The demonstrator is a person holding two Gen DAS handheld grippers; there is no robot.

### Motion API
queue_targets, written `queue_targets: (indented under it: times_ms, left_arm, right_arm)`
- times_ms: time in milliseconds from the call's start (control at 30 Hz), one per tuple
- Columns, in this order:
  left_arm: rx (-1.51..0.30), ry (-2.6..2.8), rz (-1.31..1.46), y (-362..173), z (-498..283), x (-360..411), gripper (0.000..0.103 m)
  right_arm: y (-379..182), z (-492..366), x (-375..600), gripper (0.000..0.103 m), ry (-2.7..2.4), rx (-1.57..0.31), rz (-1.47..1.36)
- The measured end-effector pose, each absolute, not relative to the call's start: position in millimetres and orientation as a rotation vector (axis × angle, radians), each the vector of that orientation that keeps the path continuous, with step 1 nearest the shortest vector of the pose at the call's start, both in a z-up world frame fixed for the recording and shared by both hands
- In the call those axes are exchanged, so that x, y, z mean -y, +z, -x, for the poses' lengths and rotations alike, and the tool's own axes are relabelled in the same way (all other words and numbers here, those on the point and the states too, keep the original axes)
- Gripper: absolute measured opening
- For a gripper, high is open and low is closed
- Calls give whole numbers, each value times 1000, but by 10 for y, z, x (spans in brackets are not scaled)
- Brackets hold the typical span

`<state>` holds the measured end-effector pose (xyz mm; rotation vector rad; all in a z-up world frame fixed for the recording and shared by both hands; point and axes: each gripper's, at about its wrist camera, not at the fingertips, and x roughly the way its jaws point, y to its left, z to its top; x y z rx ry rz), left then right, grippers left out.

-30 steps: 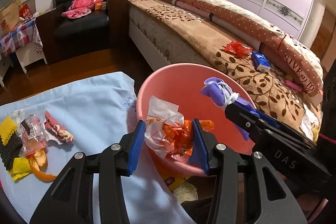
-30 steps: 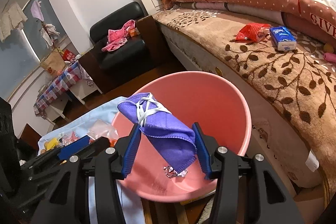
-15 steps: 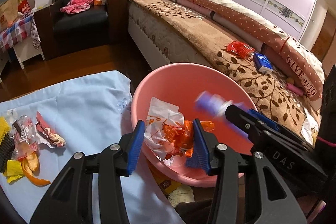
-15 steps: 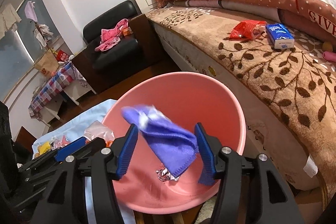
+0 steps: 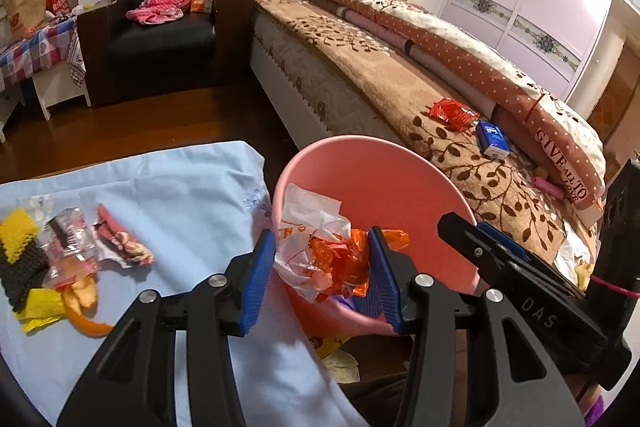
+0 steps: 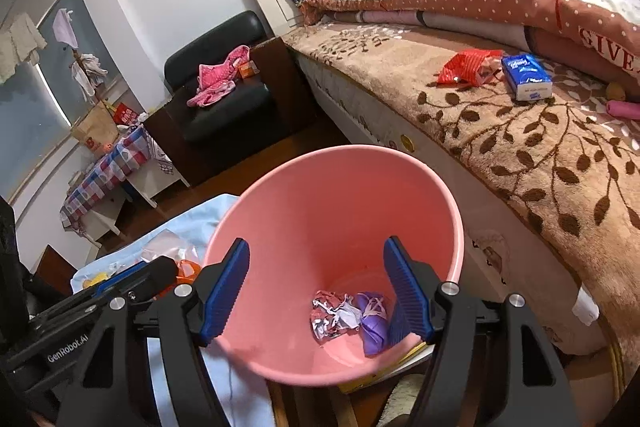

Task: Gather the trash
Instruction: 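Move the right gripper back over the table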

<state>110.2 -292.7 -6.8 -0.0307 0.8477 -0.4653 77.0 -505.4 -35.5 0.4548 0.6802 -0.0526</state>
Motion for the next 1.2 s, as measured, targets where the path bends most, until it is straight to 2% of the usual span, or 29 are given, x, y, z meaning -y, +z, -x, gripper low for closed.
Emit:
queue_targets:
  times_ms: [667, 767, 1200]
  left_arm:
    - [-748, -354, 45, 309, -329, 1963, 48]
    - [-742, -324, 58, 318, -246, 1774, 48]
    - [-685, -153, 103, 358, 136, 894, 48]
  right_arm:
    - [88, 26, 4270, 67, 77, -596, -376]
    - [123, 121, 4103, 64, 98, -590, -356]
    - [115, 309, 3450, 64, 233, -624, -293]
